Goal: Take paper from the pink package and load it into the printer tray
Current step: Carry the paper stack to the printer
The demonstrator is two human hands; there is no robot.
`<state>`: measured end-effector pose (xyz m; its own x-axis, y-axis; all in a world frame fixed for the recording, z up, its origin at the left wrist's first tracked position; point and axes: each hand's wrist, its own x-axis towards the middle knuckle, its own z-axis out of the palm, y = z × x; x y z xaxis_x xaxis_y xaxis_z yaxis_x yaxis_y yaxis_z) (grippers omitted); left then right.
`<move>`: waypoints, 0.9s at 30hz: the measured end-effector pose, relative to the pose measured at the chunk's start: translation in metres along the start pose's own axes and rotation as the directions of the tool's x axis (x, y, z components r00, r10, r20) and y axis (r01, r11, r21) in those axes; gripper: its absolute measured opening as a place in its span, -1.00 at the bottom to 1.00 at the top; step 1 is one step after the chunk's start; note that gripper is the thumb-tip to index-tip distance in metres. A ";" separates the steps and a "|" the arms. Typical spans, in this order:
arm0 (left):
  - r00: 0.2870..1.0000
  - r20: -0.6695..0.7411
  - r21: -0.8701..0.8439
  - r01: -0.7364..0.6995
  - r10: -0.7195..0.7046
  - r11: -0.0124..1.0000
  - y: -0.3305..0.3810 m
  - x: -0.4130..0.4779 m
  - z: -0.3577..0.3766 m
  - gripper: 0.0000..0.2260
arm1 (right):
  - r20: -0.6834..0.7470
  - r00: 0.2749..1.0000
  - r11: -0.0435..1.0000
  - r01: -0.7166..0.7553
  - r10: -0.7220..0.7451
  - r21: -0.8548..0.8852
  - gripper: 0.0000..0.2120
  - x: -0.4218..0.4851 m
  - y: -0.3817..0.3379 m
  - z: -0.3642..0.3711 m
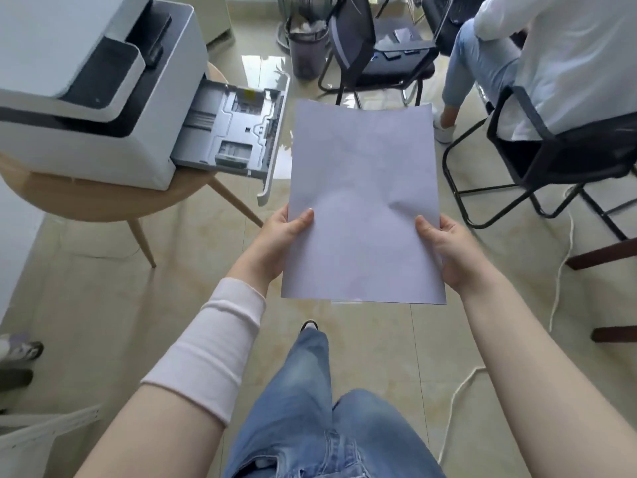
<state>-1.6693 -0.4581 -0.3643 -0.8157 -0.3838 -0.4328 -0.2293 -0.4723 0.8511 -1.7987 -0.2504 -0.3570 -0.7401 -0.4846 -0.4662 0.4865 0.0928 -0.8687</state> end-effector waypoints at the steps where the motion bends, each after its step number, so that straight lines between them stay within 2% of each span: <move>1: 1.000 0.001 -0.005 -0.006 0.006 1.000 0.009 0.013 -0.002 -0.83 | 0.002 1.000 1.000 0.004 -0.004 -0.001 -0.81 0.014 -0.009 0.004; 10: 1.000 -0.011 -0.022 -0.004 0.003 1.000 0.070 0.127 -0.011 -0.77 | 0.024 1.000 0.999 0.000 0.001 -0.032 -0.86 0.132 -0.072 0.026; 18: 0.997 -0.076 -0.049 -0.018 0.014 0.999 0.108 0.237 0.015 -0.77 | 0.068 0.998 0.999 0.004 0.000 -0.046 -0.87 0.253 -0.128 0.010; 27: 0.984 -0.178 -0.076 -0.012 -0.002 0.997 0.143 0.326 0.038 -0.79 | 0.181 0.979 0.991 -0.078 0.096 -0.108 -0.88 0.363 -0.186 0.000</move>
<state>-1.9878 -0.6210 -0.3720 -0.7077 -0.5182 -0.4802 -0.1783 -0.5267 0.8311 -2.1579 -0.4440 -0.3650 -0.5935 -0.6228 -0.5099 0.4893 0.2238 -0.8429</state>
